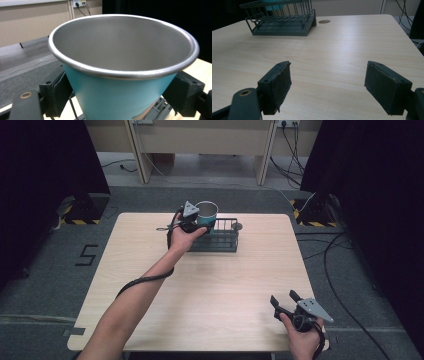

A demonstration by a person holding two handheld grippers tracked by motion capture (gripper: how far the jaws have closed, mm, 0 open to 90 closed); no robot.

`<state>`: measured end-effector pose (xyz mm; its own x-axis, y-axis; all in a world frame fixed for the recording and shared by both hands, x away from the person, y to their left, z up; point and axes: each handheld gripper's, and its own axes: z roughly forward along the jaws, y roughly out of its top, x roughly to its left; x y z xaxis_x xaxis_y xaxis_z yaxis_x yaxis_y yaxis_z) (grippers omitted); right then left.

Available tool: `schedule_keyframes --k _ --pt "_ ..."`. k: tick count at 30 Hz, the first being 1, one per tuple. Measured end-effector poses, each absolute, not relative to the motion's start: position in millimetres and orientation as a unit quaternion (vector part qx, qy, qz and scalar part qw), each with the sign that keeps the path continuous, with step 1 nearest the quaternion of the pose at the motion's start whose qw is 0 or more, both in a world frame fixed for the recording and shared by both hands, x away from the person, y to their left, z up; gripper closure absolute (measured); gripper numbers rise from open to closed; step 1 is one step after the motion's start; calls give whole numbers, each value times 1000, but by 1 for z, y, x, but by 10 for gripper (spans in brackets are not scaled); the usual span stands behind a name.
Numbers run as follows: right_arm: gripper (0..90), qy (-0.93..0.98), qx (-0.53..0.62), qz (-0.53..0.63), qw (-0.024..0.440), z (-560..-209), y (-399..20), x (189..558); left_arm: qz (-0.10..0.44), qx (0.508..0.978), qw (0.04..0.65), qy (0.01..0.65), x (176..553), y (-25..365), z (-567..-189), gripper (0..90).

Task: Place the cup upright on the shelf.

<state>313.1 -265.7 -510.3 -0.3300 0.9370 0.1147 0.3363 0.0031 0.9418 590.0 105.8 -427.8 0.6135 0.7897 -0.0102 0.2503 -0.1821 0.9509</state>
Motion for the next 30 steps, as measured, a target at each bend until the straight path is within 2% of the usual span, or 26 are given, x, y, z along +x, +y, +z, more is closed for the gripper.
schedule_keyframes --k 30 --pt "214 645 495 504 292 -511 -264 314 243 743 502 370 593 100 -450 145"
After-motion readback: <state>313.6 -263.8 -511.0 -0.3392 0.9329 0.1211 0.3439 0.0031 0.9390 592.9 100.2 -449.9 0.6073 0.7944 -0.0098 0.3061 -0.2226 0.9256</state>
